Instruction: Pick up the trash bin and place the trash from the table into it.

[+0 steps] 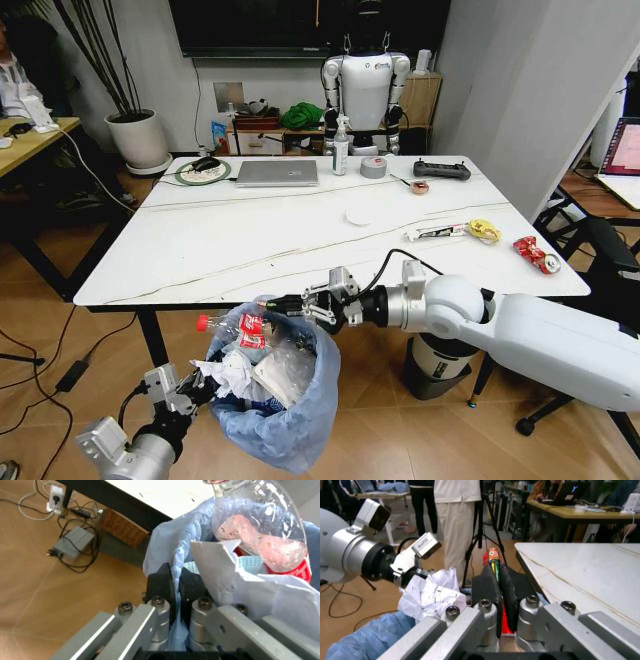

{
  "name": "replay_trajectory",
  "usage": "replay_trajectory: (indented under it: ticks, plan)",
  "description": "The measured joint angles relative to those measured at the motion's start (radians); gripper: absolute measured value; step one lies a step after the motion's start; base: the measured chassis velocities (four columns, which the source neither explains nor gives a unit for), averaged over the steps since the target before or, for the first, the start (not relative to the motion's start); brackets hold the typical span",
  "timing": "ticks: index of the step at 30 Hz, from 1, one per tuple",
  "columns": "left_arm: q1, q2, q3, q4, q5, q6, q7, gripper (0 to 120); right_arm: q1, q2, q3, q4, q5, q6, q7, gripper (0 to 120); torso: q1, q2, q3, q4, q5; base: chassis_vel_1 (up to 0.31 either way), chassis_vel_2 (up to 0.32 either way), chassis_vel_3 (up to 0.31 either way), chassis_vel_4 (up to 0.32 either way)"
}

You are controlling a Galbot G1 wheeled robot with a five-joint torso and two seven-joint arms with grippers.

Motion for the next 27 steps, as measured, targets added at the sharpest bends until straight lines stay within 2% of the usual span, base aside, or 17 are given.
replay_trajectory:
  ticks: [10,13,17,22,24,27]
  plan:
    - [-0.005,-0.007,0.014,0.003,0.005,0.001,0.000,0,-0.037,0.030,-0.003,-0.045,-0.046,0.000,-0.018,0,0.000,0.000,0.000,0.0000,0.0001,0.000,0.000,0.000,0.000]
    - [-0.004,-0.008,0.012,0.003,0.005,0.001,0.000,0,-0.040,0.027,0.001,-0.054,-0.051,0.000,-0.032,4,0.000,0.000,0.000,0.0000,0.0001,0.000,0.000,0.000,0.000]
    - [-0.001,-0.009,0.013,0.003,0.005,0.002,-0.001,0,-0.049,0.019,0.017,-0.068,-0.055,0.000,-0.050,22,0.000,0.000,0.000,-0.0001,0.0001,0.000,0.000,0.000,0.000]
    - [-0.004,-0.006,0.014,0.004,0.004,0.002,-0.003,0,-0.052,0.014,0.027,-0.070,-0.055,0.001,-0.053,35,0.000,0.000,0.000,-0.0001,0.0000,0.000,0.000,0.000,0.000]
    - [-0.004,-0.006,0.017,0.007,0.004,0.003,-0.005,0,-0.055,0.013,0.046,-0.074,-0.052,0.004,-0.053,47,0.000,0.000,0.000,0.0000,0.0000,0.000,0.000,0.000,0.000]
    - [-0.002,-0.005,0.018,0.008,0.004,0.003,-0.006,0,-0.061,0.017,0.081,-0.085,-0.044,0.009,-0.043,53,0.000,0.000,0.000,0.0000,0.0001,0.000,0.000,0.000,0.000]
